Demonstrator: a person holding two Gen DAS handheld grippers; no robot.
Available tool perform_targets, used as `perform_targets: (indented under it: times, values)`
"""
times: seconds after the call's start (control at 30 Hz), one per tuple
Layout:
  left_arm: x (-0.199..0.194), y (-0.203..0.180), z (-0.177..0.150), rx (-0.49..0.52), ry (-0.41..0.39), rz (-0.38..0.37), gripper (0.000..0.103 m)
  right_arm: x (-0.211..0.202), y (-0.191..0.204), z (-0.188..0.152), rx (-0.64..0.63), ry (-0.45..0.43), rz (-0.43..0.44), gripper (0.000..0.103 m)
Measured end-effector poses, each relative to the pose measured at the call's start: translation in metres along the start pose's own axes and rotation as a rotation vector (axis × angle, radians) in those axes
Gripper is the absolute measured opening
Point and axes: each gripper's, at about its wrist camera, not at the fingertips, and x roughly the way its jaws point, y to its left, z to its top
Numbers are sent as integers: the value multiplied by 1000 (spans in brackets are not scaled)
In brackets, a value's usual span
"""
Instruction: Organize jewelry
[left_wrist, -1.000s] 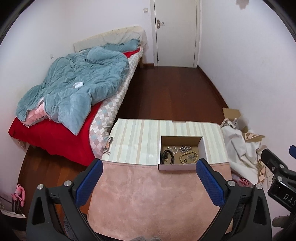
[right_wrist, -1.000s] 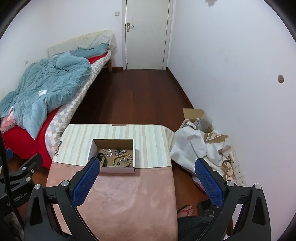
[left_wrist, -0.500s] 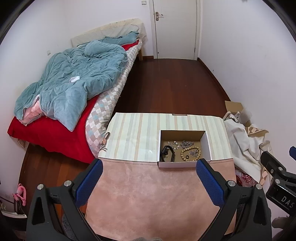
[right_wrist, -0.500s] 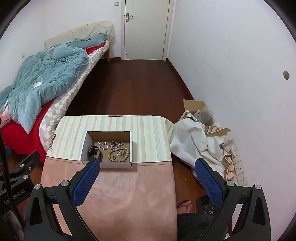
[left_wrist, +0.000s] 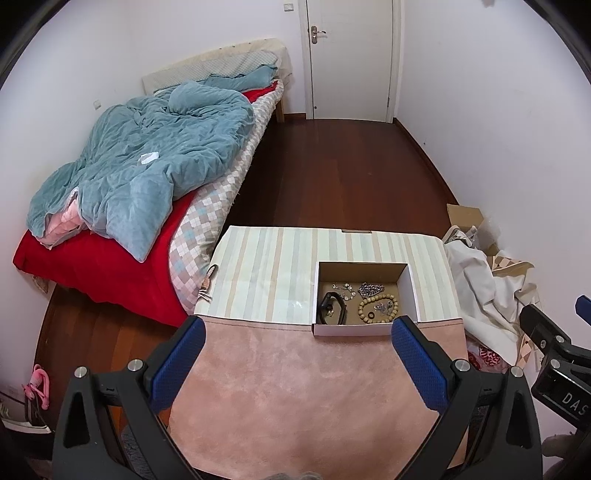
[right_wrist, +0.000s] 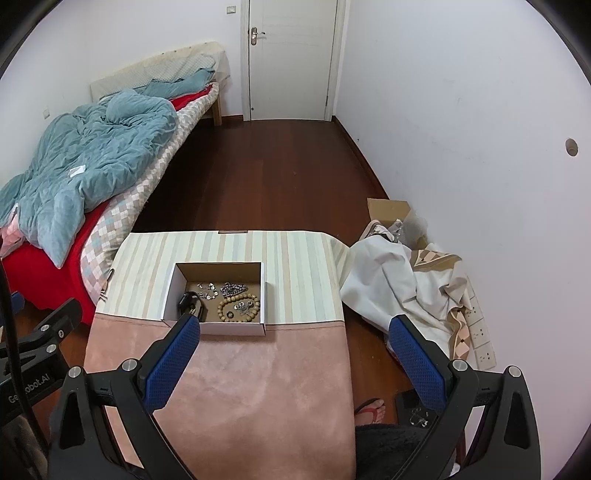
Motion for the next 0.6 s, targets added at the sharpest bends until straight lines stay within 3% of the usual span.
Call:
perform_targets:
  times: [0.6]
  values:
    - [-20,-4,0,-6,-64,-42,103,-10,2,1,4,-20,13,103]
